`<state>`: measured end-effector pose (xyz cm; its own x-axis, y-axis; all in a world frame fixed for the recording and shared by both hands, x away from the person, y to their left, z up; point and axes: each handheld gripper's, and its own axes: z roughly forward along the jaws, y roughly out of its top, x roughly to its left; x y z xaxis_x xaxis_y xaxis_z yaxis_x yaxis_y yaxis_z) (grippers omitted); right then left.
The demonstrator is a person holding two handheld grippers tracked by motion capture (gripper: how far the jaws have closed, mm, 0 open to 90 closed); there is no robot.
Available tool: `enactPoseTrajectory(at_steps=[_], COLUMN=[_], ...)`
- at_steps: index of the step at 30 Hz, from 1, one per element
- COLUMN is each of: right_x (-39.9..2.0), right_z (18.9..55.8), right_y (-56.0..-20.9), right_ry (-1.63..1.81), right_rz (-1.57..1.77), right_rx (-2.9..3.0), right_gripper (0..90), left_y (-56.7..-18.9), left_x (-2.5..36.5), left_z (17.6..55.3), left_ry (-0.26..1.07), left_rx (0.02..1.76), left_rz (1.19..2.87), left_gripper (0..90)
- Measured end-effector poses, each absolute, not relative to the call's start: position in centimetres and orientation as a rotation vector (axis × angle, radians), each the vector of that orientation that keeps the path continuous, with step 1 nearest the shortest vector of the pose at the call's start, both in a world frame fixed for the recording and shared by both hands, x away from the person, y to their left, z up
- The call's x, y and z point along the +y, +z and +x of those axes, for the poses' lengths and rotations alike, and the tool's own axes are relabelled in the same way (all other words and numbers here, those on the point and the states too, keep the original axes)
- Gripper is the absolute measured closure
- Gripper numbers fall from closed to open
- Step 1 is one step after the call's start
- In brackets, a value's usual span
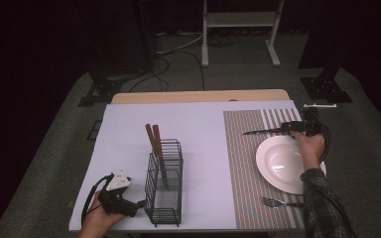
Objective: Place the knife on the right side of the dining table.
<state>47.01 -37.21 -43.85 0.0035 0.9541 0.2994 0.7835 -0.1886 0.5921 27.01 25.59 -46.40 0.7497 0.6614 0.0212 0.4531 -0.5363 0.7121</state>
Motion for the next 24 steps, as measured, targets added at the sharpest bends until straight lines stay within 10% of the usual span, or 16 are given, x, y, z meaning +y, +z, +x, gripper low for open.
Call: enactPoseTrajectory(at_steps=[24], right_x=[-33.8], right_z=[42.7], right_y=[-40.2], right_ry=[1.105], right_rz=[1.696], right_rx=[1.899], right_gripper=[1.5], left_y=[-46.4], left_x=[25.6], left_z=[27.0], left_ry=[0.379], left_rx=[0.831], left_rz=[2.229], left_gripper=[0.0])
